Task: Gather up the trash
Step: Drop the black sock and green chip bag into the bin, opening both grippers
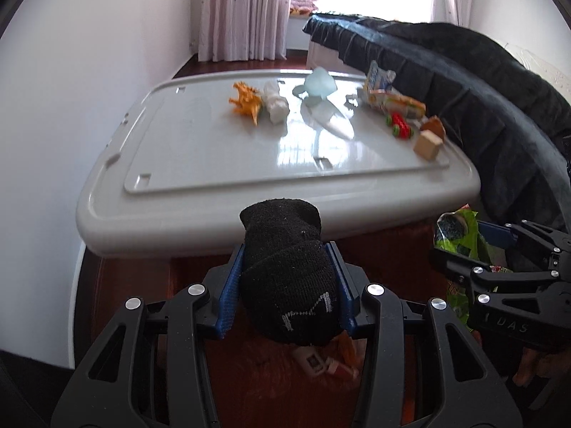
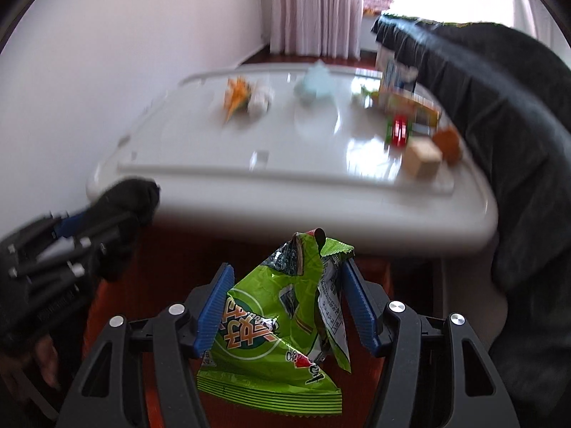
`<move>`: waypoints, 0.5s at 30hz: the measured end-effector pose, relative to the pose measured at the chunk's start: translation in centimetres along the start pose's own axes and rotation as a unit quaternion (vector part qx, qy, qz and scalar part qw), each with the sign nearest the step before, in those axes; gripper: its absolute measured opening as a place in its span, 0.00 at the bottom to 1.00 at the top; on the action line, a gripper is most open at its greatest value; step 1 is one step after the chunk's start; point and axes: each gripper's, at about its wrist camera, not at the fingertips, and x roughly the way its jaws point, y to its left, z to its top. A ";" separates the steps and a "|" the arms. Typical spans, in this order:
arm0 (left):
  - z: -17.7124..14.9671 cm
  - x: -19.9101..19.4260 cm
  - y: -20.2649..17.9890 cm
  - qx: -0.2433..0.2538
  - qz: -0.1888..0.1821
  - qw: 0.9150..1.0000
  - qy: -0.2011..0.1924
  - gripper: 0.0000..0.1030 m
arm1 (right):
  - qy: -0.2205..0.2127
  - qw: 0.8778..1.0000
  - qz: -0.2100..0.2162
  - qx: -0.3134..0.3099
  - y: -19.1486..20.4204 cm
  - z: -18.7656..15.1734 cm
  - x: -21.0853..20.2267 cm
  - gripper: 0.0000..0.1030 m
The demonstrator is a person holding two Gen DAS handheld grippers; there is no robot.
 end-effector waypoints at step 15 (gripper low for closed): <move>-1.7 -1.2 0.6 -0.012 0.027 1.000 0.010 0.70 | -0.009 0.999 -0.040 -0.005 -0.6 -0.9 -0.8 0.79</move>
